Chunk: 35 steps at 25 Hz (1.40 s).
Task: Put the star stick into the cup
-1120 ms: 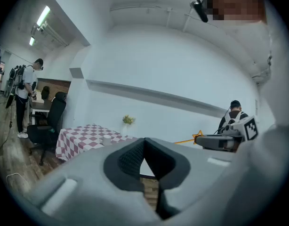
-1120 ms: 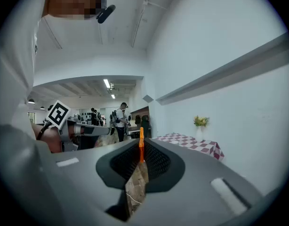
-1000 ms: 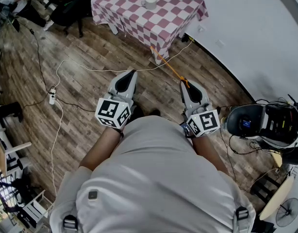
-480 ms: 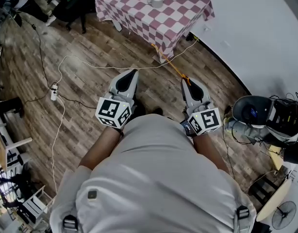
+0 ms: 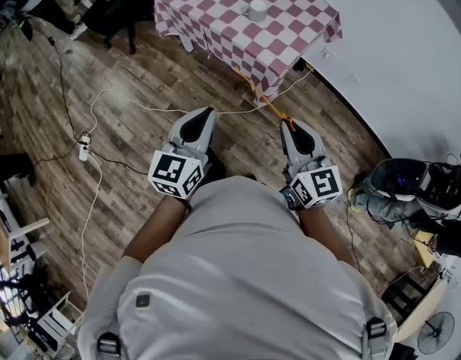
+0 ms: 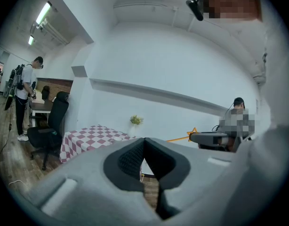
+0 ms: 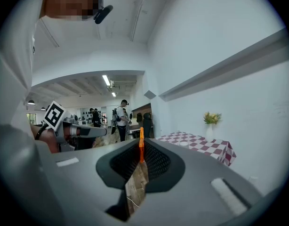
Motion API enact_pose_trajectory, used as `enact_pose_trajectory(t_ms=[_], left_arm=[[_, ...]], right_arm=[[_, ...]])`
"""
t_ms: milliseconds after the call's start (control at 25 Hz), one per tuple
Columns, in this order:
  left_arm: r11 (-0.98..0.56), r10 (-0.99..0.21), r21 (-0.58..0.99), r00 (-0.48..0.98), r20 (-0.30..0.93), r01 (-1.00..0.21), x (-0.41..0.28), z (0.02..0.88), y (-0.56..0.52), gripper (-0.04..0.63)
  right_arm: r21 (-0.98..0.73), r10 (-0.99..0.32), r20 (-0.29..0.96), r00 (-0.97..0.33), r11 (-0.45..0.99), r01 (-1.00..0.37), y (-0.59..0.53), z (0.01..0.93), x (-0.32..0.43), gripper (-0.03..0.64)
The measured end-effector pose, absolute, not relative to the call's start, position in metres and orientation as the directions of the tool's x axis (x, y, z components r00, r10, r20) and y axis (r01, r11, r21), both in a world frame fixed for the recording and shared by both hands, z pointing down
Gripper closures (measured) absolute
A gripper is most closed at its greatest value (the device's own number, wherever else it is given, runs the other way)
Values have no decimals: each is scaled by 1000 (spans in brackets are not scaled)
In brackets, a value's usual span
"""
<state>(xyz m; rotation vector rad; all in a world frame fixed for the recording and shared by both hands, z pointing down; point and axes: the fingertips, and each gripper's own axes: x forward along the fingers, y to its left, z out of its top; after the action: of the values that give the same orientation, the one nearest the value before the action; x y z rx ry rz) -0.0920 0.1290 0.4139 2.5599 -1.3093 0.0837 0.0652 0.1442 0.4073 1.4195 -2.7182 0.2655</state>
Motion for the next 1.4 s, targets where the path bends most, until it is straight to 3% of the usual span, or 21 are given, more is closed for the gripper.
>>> enact_pose_trajectory(t_ms=[360, 640, 1400], left_arm=[[-641, -735, 182, 665, 135, -745, -153, 394, 61, 591], [-636, -731, 210, 667, 143, -742, -199, 397, 51, 591], [-549, -797, 216, 583, 156, -807, -251, 402, 38, 591]], right_arm=[[-112, -837, 131, -532, 521, -846, 77, 398, -8, 589], [-102, -804, 157, -574, 565, -819, 67, 397, -70, 589], [-120, -727, 151, -670, 659, -742, 40, 400, -125, 589]])
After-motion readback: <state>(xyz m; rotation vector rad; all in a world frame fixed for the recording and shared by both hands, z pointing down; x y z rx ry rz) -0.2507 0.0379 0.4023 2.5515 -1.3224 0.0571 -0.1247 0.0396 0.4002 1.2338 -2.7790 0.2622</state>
